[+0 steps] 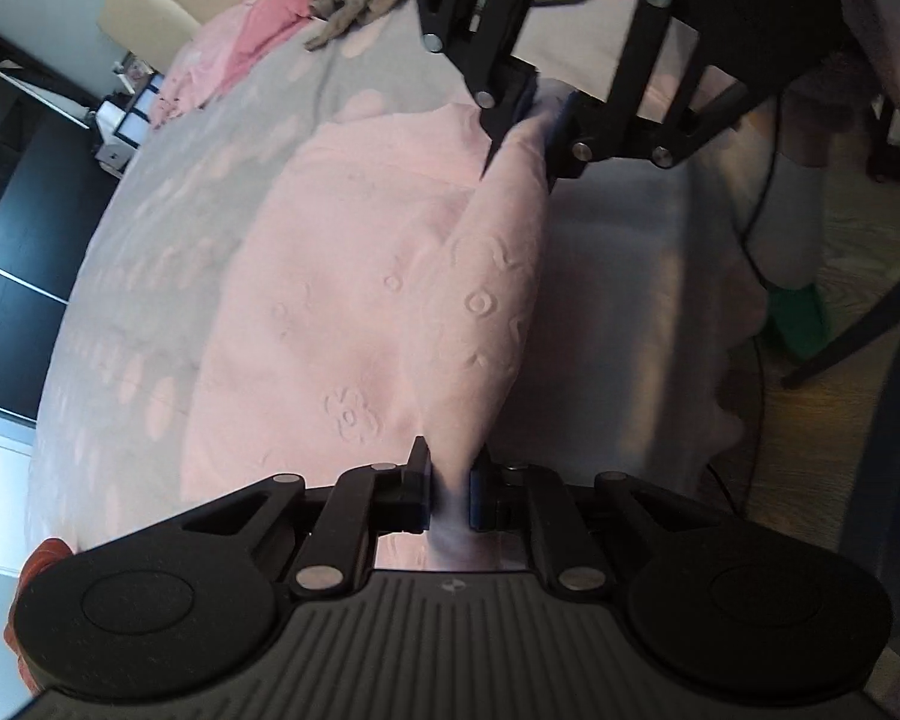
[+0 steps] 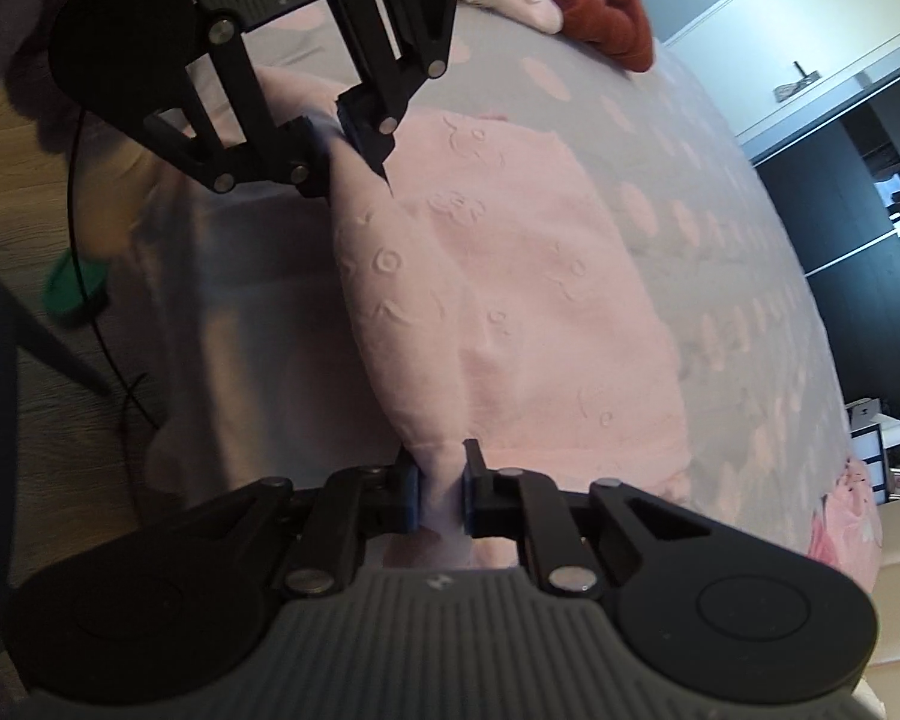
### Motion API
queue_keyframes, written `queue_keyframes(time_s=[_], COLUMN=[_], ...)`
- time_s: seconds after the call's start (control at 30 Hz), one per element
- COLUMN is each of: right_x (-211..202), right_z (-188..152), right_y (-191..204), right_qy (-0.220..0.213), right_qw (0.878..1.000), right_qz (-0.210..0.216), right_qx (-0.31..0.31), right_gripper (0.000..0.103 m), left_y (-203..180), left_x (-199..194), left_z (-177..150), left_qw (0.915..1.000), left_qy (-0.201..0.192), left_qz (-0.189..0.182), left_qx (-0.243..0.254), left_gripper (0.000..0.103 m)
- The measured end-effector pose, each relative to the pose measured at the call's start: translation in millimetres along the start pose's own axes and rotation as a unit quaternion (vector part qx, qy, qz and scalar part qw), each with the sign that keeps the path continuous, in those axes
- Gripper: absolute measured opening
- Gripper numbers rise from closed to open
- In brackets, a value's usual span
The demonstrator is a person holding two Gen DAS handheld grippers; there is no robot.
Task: Fold clothes
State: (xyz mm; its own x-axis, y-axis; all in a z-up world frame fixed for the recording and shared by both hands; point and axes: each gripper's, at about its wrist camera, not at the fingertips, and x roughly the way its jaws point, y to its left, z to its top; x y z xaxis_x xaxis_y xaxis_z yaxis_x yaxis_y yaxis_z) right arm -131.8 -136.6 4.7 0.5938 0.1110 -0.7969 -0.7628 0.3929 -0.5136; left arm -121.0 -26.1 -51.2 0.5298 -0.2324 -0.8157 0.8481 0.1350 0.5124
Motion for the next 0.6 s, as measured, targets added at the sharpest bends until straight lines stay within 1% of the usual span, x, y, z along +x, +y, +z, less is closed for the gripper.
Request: queue_keyframes(time_s=[0.1,0.2,0.37,0.43,0.53,0.6], right_x=[2,6,7,5,5,4], right_z=[-2,-3,-6,-6,-7,-5], right_y=[4,7,13,13,12,14], right_qy=[0.006,0.009,0.013,0.014,0.016,0.015], right_qw=[1.0,1.0,1.0,1.0,0.999,0.999], right_qz=[0.015,0.027,0.026,0.025,0.03,0.039], right_qx=[0.002,0.011,0.005,0.006,0.01,0.013], right_gripper=[0.014,0.015,0.015,0.017,0.024,0.03], left_y=[-4,-12,-14,-11,-6,-2], left_x=[4,3,-1,-6,-14,-21], left_z=[-3,-10,-11,-13,-16,-19], left_qw=[1.0,0.9998,0.9997,0.9992,0.9971,0.9951], left_qy=[0.006,0.011,0.016,0.017,0.016,0.013], left_qz=[-0.006,-0.015,-0.015,-0.028,-0.05,-0.061], left_qx=[0.002,-0.007,-0.01,-0.026,-0.055,-0.077], left_gripper=[0.009,0.009,0.01,0.012,0.017,0.019])
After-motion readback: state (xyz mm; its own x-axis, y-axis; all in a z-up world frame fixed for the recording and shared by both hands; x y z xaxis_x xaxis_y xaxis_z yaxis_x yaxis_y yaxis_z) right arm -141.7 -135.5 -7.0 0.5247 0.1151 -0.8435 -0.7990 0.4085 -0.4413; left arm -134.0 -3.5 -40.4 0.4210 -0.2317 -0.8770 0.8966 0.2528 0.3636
